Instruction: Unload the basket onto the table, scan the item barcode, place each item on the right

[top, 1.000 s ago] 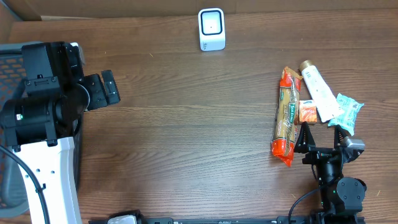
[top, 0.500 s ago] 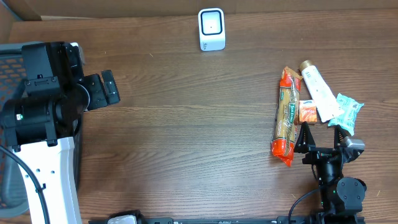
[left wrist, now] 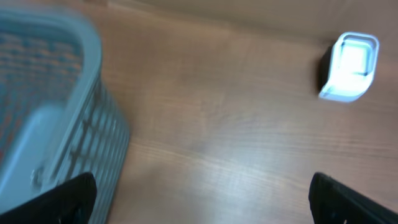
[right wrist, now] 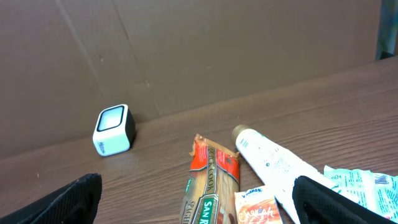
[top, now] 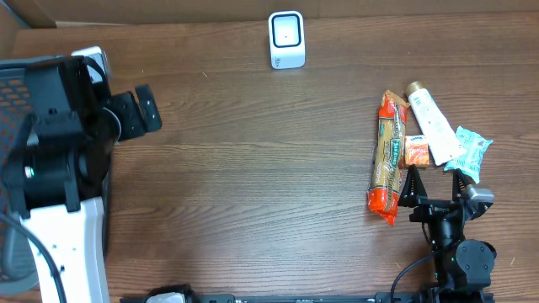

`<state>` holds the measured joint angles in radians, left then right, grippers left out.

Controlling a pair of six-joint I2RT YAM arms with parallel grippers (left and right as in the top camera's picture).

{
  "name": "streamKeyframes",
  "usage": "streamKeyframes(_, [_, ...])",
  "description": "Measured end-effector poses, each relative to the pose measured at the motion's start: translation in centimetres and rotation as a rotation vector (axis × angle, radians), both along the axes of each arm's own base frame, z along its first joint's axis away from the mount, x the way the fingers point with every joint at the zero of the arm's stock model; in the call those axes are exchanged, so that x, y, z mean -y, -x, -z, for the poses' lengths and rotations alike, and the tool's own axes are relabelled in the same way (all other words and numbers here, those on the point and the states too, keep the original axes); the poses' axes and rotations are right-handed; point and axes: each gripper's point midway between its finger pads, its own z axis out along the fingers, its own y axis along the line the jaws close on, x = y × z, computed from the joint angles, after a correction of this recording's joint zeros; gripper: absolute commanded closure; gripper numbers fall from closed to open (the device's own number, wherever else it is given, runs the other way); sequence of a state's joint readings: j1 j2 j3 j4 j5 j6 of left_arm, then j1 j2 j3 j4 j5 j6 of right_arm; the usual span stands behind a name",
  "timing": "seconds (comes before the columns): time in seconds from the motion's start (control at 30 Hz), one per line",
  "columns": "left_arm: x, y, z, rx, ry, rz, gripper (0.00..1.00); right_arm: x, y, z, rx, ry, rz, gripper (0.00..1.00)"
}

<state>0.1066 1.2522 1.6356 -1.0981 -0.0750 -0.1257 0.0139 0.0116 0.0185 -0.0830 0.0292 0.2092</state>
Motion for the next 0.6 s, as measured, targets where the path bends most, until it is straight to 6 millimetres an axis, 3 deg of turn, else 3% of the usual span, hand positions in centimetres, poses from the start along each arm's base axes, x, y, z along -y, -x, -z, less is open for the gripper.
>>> streamKeyframes(0.17, [1.3, -0.5, -2.5, 0.269, -0.01, 0.042, 0.0, 0.0, 0.0, 0.0, -0.001, 0.0, 0.0, 0.0])
streamKeyframes(0.23, [1.9, -0.2, -2.3, 0.363, -0.009, 0.065, 0.0, 0.0, 0.0, 0.0, 0.0, 0.0, 0.0, 0.0])
streamKeyframes(0.37, [2.8, 1.3, 0.5, 0.487, -0.006, 0.098, 0.0, 0.0, 0.0, 0.0, 0.0, 0.0, 0.0, 0.0])
streamKeyframes(0.6, [3.1, 4.2, 9.2, 0.548, 0.011, 0.1, 0.0, 0.0, 0.0, 0.0, 0.0, 0.0, 0.0, 0.0])
